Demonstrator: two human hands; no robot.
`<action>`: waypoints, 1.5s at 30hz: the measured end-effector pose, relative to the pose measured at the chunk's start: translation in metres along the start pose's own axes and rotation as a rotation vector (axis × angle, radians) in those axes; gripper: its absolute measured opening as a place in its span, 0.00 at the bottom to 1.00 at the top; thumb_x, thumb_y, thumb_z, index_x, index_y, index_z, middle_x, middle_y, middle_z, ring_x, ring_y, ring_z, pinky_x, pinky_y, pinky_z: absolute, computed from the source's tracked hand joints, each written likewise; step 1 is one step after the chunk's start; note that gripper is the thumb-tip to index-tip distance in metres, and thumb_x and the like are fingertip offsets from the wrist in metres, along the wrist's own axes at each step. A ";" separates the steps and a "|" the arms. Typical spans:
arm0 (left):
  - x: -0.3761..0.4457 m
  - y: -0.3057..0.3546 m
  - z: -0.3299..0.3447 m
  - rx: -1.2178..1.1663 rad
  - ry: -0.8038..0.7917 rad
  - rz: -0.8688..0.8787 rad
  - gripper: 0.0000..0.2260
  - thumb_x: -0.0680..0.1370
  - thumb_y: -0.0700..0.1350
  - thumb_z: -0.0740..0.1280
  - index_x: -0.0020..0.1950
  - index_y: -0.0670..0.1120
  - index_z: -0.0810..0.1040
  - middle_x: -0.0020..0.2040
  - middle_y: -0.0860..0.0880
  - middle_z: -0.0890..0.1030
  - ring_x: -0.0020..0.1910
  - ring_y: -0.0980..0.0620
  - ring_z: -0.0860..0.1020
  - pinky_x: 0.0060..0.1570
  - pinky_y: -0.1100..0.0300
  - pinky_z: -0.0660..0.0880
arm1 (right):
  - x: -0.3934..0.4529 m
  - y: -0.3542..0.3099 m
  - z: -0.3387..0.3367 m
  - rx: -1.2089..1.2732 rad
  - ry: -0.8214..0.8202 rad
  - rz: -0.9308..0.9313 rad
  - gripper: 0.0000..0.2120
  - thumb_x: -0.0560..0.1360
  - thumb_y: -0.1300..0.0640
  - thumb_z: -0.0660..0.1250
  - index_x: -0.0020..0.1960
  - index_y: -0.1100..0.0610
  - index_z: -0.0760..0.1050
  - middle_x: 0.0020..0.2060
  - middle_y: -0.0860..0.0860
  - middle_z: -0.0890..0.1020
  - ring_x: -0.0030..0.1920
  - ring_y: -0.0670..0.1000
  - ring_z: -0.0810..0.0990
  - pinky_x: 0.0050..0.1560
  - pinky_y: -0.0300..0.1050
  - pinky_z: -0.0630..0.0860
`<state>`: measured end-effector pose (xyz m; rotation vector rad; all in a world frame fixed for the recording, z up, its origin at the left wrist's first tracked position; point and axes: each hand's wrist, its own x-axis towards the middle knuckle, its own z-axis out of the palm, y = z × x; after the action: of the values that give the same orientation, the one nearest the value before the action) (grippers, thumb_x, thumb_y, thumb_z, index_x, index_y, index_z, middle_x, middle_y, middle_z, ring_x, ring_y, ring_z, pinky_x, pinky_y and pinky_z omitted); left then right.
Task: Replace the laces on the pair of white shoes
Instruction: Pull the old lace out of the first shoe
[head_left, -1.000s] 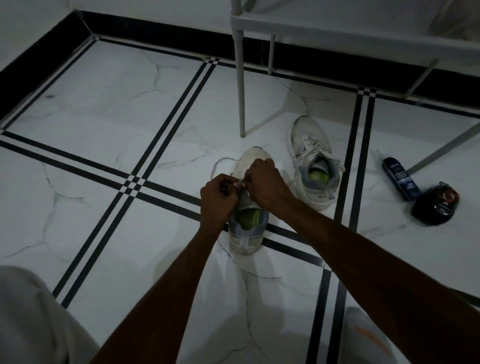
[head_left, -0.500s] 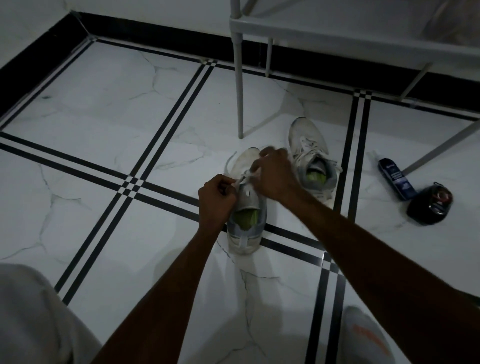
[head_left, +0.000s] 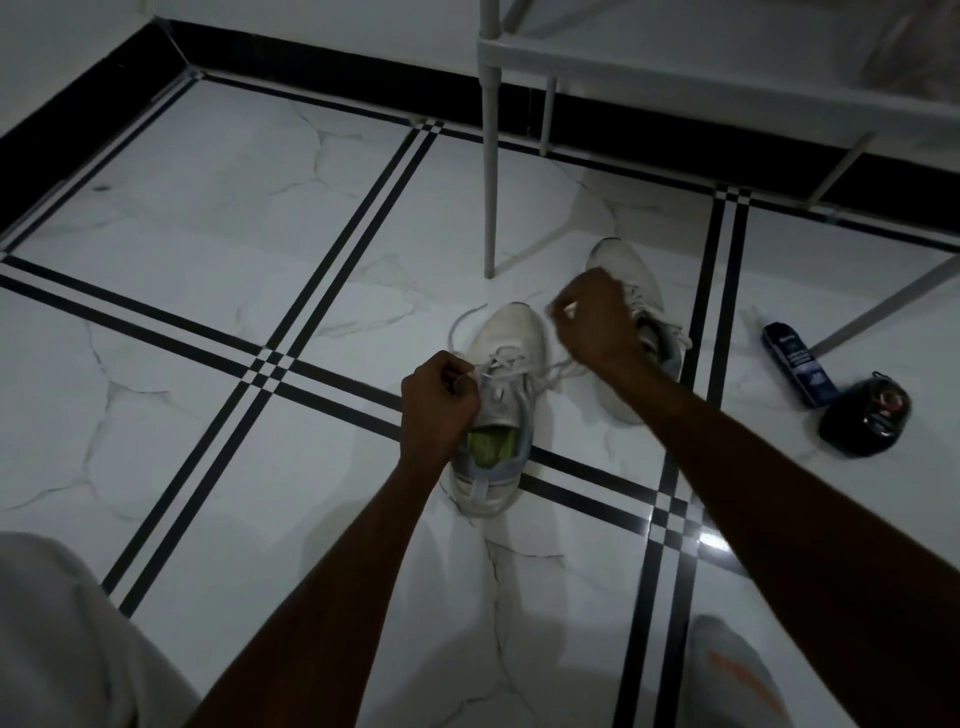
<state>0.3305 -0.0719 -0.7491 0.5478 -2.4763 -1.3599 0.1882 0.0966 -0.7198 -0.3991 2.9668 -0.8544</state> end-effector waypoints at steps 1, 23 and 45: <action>0.000 0.000 0.000 -0.005 -0.004 0.002 0.04 0.75 0.36 0.69 0.47 0.42 0.82 0.38 0.51 0.83 0.37 0.57 0.81 0.37 0.68 0.76 | -0.006 -0.010 0.007 -0.018 -0.099 -0.083 0.08 0.75 0.60 0.69 0.46 0.64 0.84 0.49 0.63 0.82 0.54 0.64 0.78 0.60 0.56 0.71; 0.011 0.000 0.000 0.144 -0.058 0.016 0.11 0.76 0.50 0.74 0.51 0.43 0.83 0.41 0.49 0.84 0.38 0.54 0.81 0.40 0.63 0.76 | -0.045 -0.041 0.018 -0.113 -0.448 0.174 0.35 0.69 0.36 0.73 0.62 0.64 0.75 0.57 0.60 0.80 0.58 0.60 0.80 0.45 0.43 0.73; 0.030 0.014 0.012 0.314 0.164 0.134 0.07 0.79 0.45 0.66 0.47 0.45 0.81 0.43 0.49 0.82 0.46 0.49 0.78 0.49 0.49 0.74 | -0.041 -0.023 0.015 0.088 -0.457 0.240 0.14 0.75 0.51 0.67 0.39 0.61 0.75 0.46 0.63 0.83 0.42 0.60 0.83 0.34 0.44 0.77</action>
<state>0.2966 -0.0697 -0.7423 0.5233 -2.5508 -0.8470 0.2346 0.0801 -0.7222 -0.1948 2.4843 -0.7440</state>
